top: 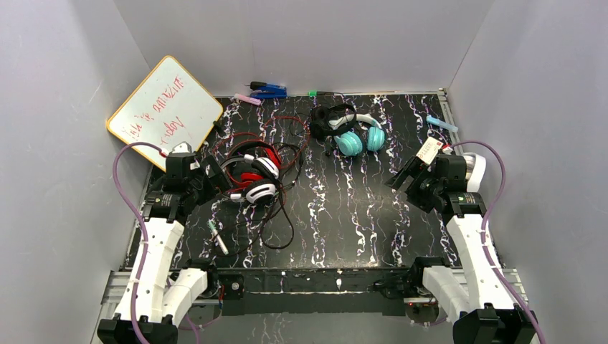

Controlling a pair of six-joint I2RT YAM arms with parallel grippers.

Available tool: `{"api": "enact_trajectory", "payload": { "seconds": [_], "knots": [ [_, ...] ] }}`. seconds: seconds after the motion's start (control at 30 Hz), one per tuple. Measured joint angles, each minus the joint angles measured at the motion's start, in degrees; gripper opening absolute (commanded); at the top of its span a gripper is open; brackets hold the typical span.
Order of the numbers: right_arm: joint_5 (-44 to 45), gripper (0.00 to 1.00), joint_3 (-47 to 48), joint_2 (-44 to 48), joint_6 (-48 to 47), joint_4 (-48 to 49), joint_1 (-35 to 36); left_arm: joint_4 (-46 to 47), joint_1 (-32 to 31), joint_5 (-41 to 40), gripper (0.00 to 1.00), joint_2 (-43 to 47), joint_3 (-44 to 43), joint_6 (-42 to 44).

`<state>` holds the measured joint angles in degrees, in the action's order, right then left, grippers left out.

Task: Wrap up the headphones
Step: Pick up the headphones from the center of the board.

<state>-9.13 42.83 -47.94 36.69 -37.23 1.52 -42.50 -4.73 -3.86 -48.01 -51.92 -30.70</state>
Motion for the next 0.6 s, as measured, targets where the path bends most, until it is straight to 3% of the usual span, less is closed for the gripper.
{"api": "enact_trajectory", "payload": {
  "seconds": [0.6],
  "knots": [
    [-4.81, 0.97, 3.58, -2.32, -2.58, -0.76, 0.0, 5.77, 0.0, 0.7, 0.98, -5.68, -0.02, 4.61]
  ]
}}
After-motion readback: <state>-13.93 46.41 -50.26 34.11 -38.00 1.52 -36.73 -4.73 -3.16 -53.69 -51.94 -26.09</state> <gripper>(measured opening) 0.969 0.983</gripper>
